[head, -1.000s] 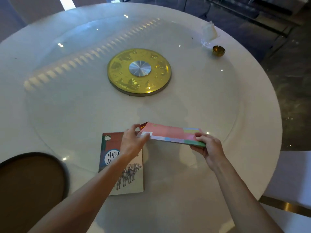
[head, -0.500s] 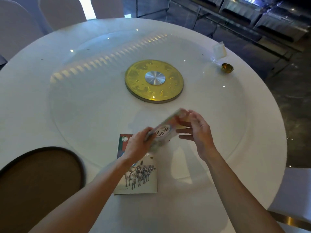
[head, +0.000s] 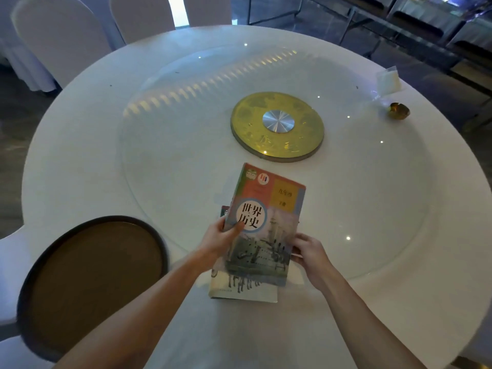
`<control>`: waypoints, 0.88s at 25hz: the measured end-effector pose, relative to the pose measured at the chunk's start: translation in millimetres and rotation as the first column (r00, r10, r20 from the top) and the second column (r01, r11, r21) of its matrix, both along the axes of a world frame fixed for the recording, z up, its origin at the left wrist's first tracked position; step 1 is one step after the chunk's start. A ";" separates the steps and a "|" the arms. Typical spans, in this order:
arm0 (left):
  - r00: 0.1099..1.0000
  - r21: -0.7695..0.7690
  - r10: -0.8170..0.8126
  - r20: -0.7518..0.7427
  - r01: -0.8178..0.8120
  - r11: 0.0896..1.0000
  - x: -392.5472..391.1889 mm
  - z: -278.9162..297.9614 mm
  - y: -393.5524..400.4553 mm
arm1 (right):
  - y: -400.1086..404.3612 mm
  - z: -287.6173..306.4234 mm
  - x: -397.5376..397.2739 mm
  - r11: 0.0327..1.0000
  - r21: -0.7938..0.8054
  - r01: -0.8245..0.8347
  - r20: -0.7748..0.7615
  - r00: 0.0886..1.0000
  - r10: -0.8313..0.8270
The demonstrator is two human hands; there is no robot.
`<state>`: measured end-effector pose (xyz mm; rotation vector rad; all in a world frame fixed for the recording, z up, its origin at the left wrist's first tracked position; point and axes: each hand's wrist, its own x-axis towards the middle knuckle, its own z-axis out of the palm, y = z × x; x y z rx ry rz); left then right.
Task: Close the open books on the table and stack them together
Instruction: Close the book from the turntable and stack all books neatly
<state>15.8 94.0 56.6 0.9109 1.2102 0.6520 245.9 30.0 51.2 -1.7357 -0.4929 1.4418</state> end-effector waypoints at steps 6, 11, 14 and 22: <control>0.999 -0.303 0.031 -0.014 -0.034 0.953 -16.4 -70.4 -33.8 | -16.7 -51.6 -15.9 0.978 -0.182 -0.105 0.150 0.980 0.133; 0.884 -0.052 0.076 -0.462 -0.112 0.992 -17.0 -78.6 -34.9 | -20.6 -72.9 -25.1 0.960 -0.253 -0.120 0.253 0.950 0.185; 0.793 0.040 0.054 -0.606 -0.037 0.998 -29.8 -75.8 -28.1 | -20.0 -77.8 -32.4 0.952 -0.263 -0.153 0.354 0.903 0.243; 0.767 0.060 -0.062 -0.638 0.131 0.990 -33.3 -87.4 -29.3 | -30.2 -89.8 -40.0 0.932 -0.291 -0.217 0.656 0.663 0.360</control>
